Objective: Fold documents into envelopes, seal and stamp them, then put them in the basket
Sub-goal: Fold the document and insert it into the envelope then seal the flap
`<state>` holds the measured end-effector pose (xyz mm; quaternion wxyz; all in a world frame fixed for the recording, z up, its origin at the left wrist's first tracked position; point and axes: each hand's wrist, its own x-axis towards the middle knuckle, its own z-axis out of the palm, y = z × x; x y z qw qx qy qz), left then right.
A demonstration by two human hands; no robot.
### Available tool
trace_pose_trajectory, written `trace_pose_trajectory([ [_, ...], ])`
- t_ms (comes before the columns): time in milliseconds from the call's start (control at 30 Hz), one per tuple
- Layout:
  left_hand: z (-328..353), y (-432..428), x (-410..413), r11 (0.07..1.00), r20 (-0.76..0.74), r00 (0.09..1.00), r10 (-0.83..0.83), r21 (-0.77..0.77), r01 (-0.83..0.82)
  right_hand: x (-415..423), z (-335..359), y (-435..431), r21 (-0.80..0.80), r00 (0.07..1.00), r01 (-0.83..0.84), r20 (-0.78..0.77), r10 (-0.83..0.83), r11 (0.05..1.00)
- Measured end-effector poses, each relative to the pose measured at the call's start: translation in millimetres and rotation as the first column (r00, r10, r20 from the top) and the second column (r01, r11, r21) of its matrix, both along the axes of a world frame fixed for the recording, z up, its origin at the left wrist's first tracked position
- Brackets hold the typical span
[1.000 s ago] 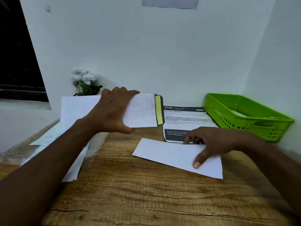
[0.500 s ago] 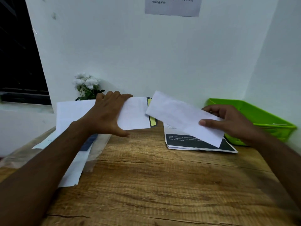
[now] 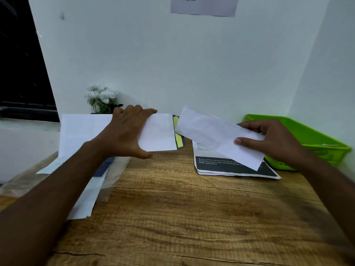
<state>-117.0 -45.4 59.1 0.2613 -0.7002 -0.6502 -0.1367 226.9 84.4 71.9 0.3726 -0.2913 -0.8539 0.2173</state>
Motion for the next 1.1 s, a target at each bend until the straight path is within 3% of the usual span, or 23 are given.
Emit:
trace_pose_trajectory([
  [433, -4, 2, 0, 0.998, 0.078, 0.996, -0.052, 0.049, 0.048, 7, 7, -8, -0.195, 0.977, -0.210, -0.014, 0.211, 0.958],
  [633, -9, 7, 14, 0.983, 0.363, 0.930, -0.064, 0.185, -0.005, 4, 4, -10, -0.248, 0.971, -0.235, -0.013, 0.240, 0.940],
  [833, -13, 13, 38, 0.963, 0.385, 0.923, 0.026, 0.238, -0.126, -5, -3, -19, -0.304, 0.942, -0.310, 0.029, 0.334, 0.901],
  [1100, -11, 17, 26, 0.963, 0.527, 0.850, 0.000, 0.228, -0.141, -1, -3, -14, -0.376, 0.933, -0.336, -0.010, 0.359, 0.864],
])
